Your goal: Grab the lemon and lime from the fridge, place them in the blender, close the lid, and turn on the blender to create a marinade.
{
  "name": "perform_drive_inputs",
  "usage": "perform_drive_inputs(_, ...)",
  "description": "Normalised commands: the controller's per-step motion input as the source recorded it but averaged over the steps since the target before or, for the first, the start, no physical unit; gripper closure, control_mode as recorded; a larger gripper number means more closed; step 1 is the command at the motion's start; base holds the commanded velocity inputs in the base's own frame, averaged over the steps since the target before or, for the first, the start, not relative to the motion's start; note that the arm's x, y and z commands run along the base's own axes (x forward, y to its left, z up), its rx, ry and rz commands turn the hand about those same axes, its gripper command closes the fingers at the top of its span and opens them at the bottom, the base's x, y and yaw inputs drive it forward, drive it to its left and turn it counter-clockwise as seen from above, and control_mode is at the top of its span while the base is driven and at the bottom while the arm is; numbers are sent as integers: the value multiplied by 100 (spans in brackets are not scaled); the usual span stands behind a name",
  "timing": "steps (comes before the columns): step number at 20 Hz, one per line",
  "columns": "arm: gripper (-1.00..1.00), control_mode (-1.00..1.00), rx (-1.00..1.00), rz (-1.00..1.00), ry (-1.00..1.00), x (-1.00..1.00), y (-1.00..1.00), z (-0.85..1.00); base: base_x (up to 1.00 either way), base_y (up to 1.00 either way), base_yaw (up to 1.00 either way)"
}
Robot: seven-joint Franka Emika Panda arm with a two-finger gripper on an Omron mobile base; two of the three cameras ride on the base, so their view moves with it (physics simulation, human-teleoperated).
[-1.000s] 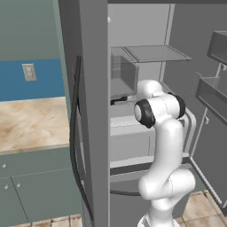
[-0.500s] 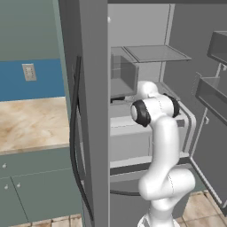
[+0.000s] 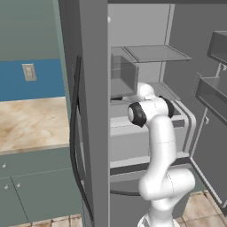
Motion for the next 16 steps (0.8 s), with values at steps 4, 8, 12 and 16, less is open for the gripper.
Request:
perform_drive_inputs(4, 100, -100, -1, 0, 0, 1, 0, -37, 0, 0, 0)
perform_drive_inputs(8, 100, -100, 0, 0, 0, 0, 0, -29, 0, 0, 0)
perform_drive_inputs(12, 100, -100, 0, 0, -5, -4, 0, -47, 0, 0, 0)
perform_drive_inputs(16, 100, -100, 1, 0, -21, -26, 0, -58, 0, 0, 0)
